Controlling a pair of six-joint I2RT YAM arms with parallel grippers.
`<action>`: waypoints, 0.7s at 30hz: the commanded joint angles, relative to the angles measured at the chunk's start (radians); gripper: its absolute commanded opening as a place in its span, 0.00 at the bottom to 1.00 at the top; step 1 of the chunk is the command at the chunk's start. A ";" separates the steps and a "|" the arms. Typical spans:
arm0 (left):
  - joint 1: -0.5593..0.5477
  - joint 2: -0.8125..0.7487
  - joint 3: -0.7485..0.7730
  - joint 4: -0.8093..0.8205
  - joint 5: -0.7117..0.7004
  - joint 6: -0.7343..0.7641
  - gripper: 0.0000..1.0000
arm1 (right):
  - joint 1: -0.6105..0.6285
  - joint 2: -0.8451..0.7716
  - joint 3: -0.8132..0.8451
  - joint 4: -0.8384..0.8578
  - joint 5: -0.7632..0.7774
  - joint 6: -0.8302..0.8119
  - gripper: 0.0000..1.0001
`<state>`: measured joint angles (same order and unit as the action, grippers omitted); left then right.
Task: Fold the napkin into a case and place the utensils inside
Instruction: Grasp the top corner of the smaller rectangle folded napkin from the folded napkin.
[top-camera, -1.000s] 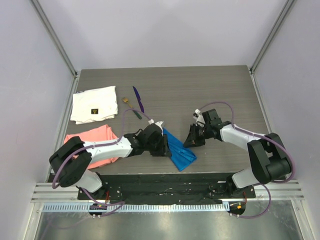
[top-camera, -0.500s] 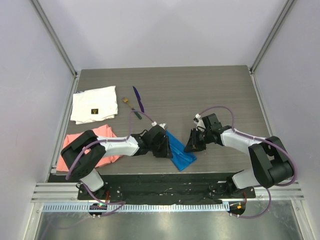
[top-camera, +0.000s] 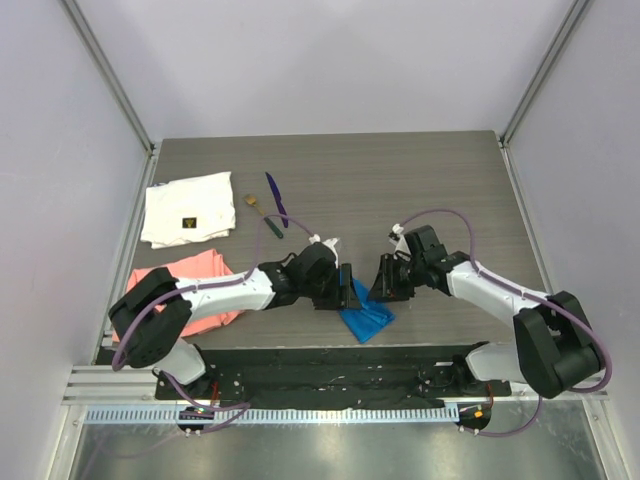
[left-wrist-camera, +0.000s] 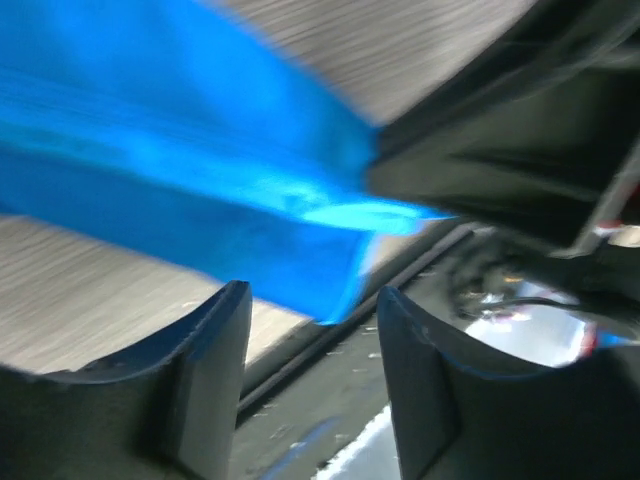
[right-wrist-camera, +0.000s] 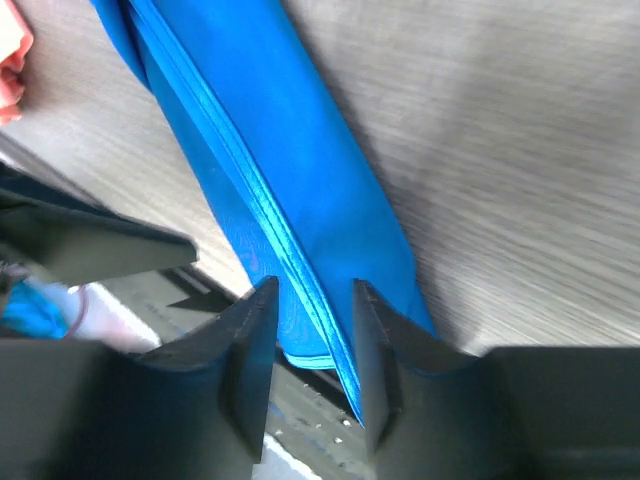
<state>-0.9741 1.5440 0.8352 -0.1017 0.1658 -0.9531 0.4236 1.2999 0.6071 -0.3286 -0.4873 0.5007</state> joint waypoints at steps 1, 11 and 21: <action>-0.005 0.001 0.096 -0.012 0.074 -0.128 0.66 | -0.005 -0.079 0.059 -0.090 0.140 -0.027 0.46; -0.063 0.149 0.183 -0.029 0.012 -0.472 0.73 | -0.171 -0.236 -0.036 -0.113 0.254 0.096 0.56; -0.084 0.245 0.252 -0.084 -0.032 -0.549 0.73 | -0.174 -0.401 -0.207 -0.096 0.220 0.258 0.50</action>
<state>-1.0607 1.7576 1.0515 -0.1539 0.1566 -1.4403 0.2527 0.9573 0.4515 -0.4454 -0.2562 0.6598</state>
